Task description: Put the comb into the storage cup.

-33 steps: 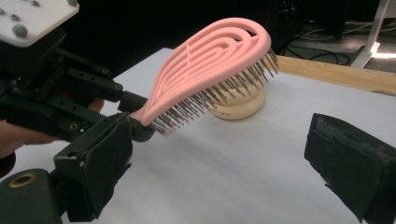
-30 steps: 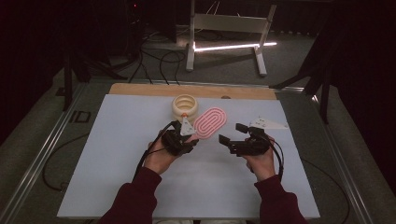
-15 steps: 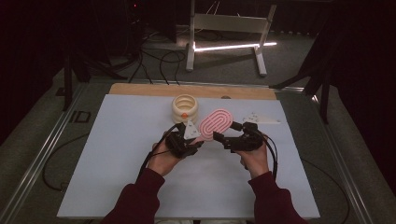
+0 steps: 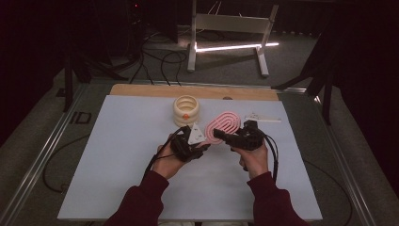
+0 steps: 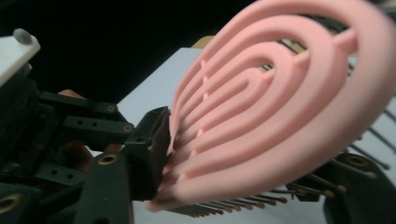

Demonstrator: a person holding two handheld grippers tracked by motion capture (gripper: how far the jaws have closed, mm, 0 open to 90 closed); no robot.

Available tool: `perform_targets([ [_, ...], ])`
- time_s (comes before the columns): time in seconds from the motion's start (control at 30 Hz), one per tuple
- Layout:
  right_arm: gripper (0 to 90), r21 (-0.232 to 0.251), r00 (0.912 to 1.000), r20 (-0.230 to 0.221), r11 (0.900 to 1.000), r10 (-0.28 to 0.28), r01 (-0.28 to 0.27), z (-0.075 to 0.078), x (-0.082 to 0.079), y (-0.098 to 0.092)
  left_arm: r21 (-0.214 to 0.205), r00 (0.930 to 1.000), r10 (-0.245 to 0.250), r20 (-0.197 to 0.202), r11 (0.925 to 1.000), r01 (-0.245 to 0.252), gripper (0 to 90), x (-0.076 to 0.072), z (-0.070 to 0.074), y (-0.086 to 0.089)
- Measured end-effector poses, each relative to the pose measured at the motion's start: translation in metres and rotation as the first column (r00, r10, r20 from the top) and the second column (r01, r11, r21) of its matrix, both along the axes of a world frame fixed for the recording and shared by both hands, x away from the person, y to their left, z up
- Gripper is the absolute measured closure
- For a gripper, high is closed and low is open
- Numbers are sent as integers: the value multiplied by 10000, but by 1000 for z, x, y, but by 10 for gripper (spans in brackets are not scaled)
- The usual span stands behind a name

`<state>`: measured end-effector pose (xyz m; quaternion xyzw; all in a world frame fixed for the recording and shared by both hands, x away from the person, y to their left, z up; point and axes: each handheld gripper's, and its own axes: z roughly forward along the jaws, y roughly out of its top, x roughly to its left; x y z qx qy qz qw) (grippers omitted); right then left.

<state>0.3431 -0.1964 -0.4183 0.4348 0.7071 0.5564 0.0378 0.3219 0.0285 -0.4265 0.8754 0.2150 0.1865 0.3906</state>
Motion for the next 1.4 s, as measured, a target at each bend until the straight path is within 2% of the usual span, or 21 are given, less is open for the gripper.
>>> perform_targets([
  [0.07,445,83,10000,-63,10000,-42,42,0,0,0,48,10000,-11,14,10000,11,699,0,0,0],
  [0.13,473,305,9995,-314,9995,-97,106,0,1,-1,1,10000,-28,0,10000,28,699,0,-1,-1],
  [0.3,522,373,9988,-484,9993,55,-37,0,1,-1,80,10000,-12,-32,10000,12,699,1,-4,-3],
  [0.37,543,320,9989,-441,9994,160,-146,0,0,0,87,10000,-12,-29,10000,13,699,1,-4,-3],
  [0.57,612,576,9978,-445,9972,499,-473,1,0,3,14,10000,79,-55,10000,-79,701,2,-6,-3],
  [0.8,631,874,9979,-500,9955,400,-355,2,-2,6,-59,9999,117,-55,9999,-117,700,3,-6,-3],
  [1.03,635,849,9983,-424,9958,391,-354,4,-4,8,-154,9999,108,-87,9998,-110,691,4,-6,-3],
  [1.17,636,627,9989,-345,9976,315,-293,4,-5,10,-354,9996,98,-250,9993,-106,618,5,-7,-1],
  [1.3,636,643,9992,-315,9977,254,-234,4,-5,10,-778,9989,84,-456,9969,-119,544,7,-7,3],
  [1.37,636,640,9993,-293,9977,233,-213,4,-5,10,-827,9986,166,-507,9964,-207,486,7,-7,4],
  [1.4,636,636,9994,-273,9978,204,-186,4,-5,10,-1084,9985,270,-481,9936,-321,486,8,-8,8],
])
